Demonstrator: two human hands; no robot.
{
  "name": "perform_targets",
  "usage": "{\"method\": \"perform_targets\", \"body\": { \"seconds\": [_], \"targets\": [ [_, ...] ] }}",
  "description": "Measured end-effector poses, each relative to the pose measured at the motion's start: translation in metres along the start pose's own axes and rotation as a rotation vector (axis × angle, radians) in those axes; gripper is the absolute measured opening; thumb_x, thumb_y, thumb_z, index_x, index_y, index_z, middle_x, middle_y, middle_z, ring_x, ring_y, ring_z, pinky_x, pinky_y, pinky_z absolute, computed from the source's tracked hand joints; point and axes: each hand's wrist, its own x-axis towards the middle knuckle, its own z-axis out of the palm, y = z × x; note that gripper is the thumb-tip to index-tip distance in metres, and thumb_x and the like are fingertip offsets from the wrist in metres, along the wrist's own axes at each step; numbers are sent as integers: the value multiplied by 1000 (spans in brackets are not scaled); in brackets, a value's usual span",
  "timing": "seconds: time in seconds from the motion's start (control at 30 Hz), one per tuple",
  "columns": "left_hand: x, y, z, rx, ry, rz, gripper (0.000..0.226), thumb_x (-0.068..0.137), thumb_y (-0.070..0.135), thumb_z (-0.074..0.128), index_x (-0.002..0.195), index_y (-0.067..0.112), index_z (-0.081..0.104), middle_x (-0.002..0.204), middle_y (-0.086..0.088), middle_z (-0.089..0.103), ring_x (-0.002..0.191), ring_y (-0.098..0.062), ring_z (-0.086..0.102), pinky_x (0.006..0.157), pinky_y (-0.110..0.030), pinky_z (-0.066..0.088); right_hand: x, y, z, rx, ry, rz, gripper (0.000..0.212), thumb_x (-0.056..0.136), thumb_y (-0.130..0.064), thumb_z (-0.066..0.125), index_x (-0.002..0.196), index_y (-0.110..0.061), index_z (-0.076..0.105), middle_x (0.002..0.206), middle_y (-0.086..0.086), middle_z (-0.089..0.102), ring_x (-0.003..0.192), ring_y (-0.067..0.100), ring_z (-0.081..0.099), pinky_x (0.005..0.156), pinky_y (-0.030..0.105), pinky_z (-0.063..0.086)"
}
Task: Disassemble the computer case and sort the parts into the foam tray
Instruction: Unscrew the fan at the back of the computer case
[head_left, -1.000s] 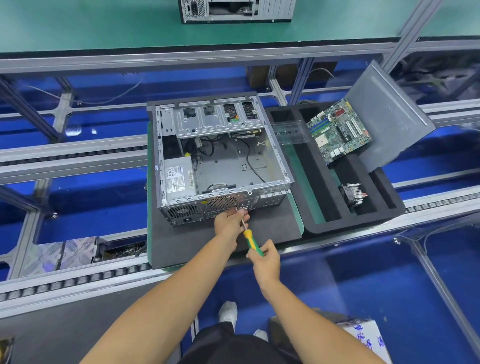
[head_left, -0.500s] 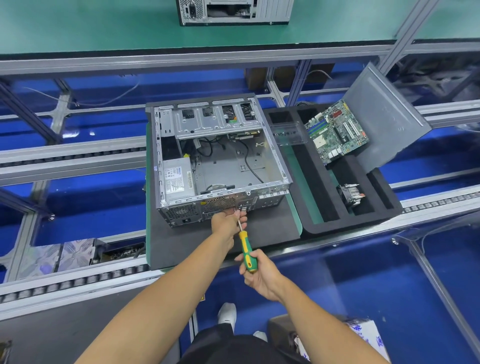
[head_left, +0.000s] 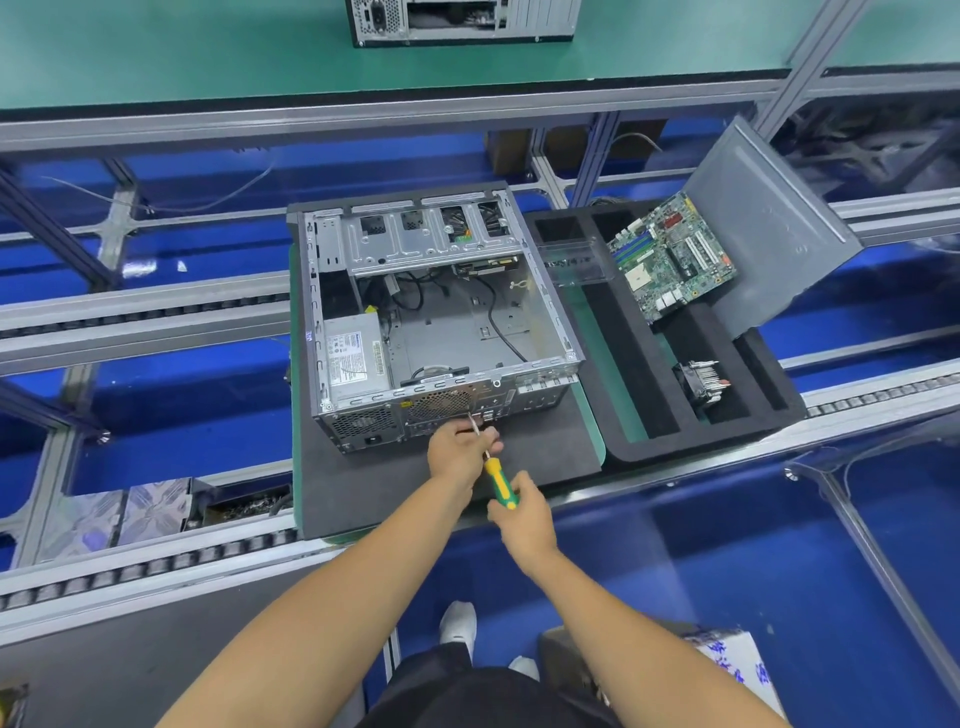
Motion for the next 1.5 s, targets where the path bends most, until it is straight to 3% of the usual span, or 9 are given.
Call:
{"method": "perform_targets", "body": {
  "seconds": [0.13,0.3,0.47,0.67,0.83,1.03,1.2,1.37,1.5],
  "targets": [
    [4,4,-2,50,-12,-8,27,96,-1,68,121,-1,60,95,-16,76,69,-17,73,59,-25,58,4,-5,-11,521,-280,291,30,101,-18,40,96,-4,66,70,12,62,47,16,44,47,26,37],
    [4,5,-6,72,-47,-9,25,99,0,63,124,-3,58,97,-15,76,67,-17,70,66,-29,57,5,6,-14,664,-452,344,40,103,-24,36,106,0,68,80,18,68,53,20,53,54,28,45],
    [-2,5,-6,-1,-56,-17,25,102,-3,55,126,-7,47,106,-22,73,78,-21,71,69,-31,56,4,-1,-1,366,-169,87,18,92,-8,57,75,-13,54,72,14,66,55,25,61,53,40,53],
    [-5,6,-3,-33,5,-26,26,99,6,66,118,0,51,103,-16,77,81,-17,76,74,-38,61,-3,-8,12,-213,285,-3,37,75,-26,70,73,-23,32,59,-5,48,52,14,41,47,28,22],
    [-1,7,-6,60,23,15,24,99,9,66,118,-2,55,96,-13,78,72,-17,75,58,-27,56,4,-12,13,303,-136,153,11,91,-15,56,81,-17,51,68,4,58,56,19,45,48,27,34],
    [-1,8,-10,14,-49,-28,13,103,11,61,113,5,56,92,-7,78,80,-15,76,74,-40,61,12,-3,1,723,-453,369,42,101,-30,40,98,-2,71,80,18,67,56,20,57,52,30,47],
    [-2,7,-11,-79,-100,-56,13,106,8,52,117,2,58,102,-10,76,82,-14,75,73,-31,60,14,-15,3,470,-198,168,20,90,-11,58,70,-10,61,74,18,66,55,22,61,53,30,52],
    [-3,3,-11,5,-16,-15,16,95,6,70,111,4,68,98,-10,78,78,-12,75,66,-29,60,5,-21,14,-170,166,75,36,76,-36,70,67,-20,38,56,-6,50,53,16,43,49,29,25],
    [-1,4,-12,14,-23,4,15,97,3,68,111,-1,68,91,-11,77,76,-17,73,69,-28,61,5,-22,18,11,30,80,27,85,-29,66,70,-22,45,63,-4,59,57,17,49,50,29,32]
  ]
}}
